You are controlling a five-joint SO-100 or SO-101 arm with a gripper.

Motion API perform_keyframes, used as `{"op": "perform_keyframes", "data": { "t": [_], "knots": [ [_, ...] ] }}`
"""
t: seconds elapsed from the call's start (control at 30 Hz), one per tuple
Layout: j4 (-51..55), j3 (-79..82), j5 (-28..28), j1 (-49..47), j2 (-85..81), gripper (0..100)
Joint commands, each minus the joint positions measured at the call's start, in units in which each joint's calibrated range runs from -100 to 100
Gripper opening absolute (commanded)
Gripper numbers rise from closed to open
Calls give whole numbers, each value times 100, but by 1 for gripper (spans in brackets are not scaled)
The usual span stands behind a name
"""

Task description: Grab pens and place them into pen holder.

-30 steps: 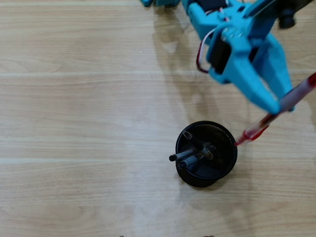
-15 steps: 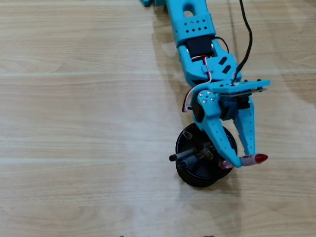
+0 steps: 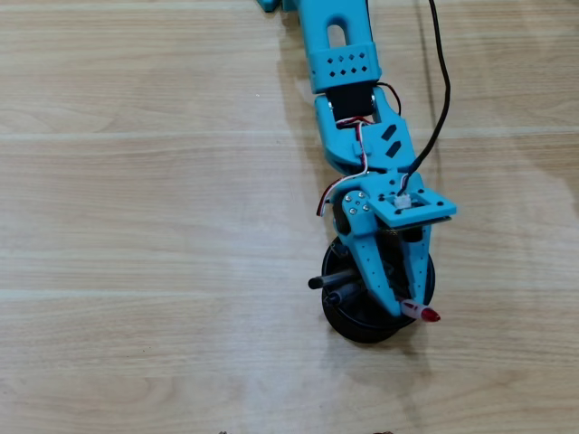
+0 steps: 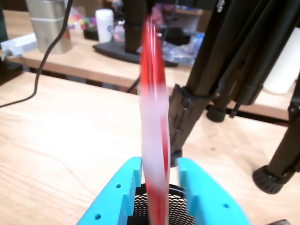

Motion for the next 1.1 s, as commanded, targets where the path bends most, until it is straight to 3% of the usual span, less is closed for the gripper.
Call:
{"op": "perform_keyframes", "data": {
  "t": [0.0,0.13,0.3,0.57,0.67,0.77,0.93,1.07],
  "knots": [
    [-111,200,36,70,-870,12],
    [-111,508,209,151,-1530,11],
    [292,1604,1380,167,-3127,10],
    [4177,7434,2697,70,-8732,11],
    [5527,8820,3131,151,-10887,11],
    [7194,9562,3188,167,-12730,11],
    [9669,9725,3183,151,-12772,10],
    [9575,9779,3188,-228,-13051,10]
  ]
}}
